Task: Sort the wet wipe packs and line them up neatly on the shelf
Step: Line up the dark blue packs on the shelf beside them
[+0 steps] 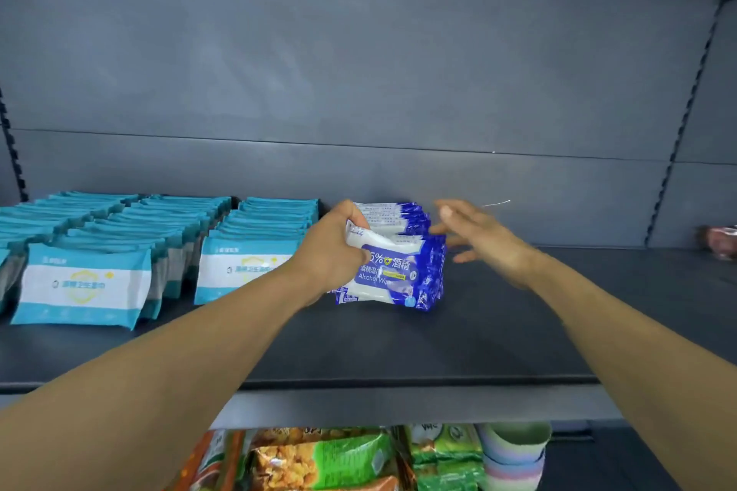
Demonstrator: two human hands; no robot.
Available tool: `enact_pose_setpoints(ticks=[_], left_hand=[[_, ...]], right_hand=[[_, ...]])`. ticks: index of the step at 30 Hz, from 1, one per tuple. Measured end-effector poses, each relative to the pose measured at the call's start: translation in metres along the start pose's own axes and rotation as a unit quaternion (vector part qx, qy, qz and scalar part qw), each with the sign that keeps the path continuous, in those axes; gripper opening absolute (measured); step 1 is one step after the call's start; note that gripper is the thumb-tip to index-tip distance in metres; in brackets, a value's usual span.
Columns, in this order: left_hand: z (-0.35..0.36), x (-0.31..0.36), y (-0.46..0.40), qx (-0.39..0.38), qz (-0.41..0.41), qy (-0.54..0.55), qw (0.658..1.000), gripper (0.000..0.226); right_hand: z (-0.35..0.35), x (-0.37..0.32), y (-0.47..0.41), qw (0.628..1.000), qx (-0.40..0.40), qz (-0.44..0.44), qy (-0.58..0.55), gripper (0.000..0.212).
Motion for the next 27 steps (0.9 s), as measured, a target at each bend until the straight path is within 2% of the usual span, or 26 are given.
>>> enact_pose_setpoints(ticks=[2,4,6,8,12,14,16,19,24,27], left_hand=[[0.009,-0.005,-0.012,0.014,-0.003,-0.006,1.0,0.028],[0.015,-0.014,-0.019,0.03,-0.008,-0.026,0.999,0.028],[0.019,-0.021,-0.022,0.028,-0.004,-0.069,0.997,0.027],[0.023,-0.024,-0.02,0.013,0.014,-0.141,0.99,0.03],[0.025,-0.028,-0.016,-0.008,0.004,-0.204,0.979,0.072],[0.026,-0.03,-0.015,-0.017,-0.002,-0.223,0.975,0.08],[0.027,-0.032,-0.018,-0.017,0.0,-0.242,0.97,0.08],[0.024,-0.032,-0.025,0.013,0.012,-0.259,0.966,0.076],[0.023,-0.041,-0.032,0.046,0.012,-0.248,0.967,0.075],[0.027,-0.043,-0.034,0.045,0.017,-0.262,0.964,0.071]], right_hand=[[0.008,0.008,0.005,0.998,-0.048,0.013,0.031,0.055],[0.015,0.014,0.003,0.99,-0.02,0.006,0.138,0.068],[0.017,0.018,-0.003,0.974,0.06,-0.012,0.22,0.06],[0.021,0.021,-0.008,0.966,0.112,-0.016,0.23,0.053],[0.021,0.027,-0.013,0.969,0.144,-0.001,0.199,0.052],[0.024,0.03,-0.012,0.971,0.144,0.012,0.19,0.06],[0.027,0.031,-0.012,0.962,0.148,0.026,0.228,0.068],[0.029,0.024,-0.018,0.949,0.175,0.011,0.263,0.058],[0.03,0.02,-0.028,0.946,0.22,-0.005,0.237,0.039],[0.025,0.03,-0.027,0.955,0.227,0.052,0.182,0.05]])
Point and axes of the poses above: each hand's wrist, its own y-axis away from the middle knuckle, its own z-axis out of the palm, x = y × z, the point moved 5 cm from there along -y, towards the middle knuckle, and after that the axes turned 5 degrees about z, right-handed, at the moved point
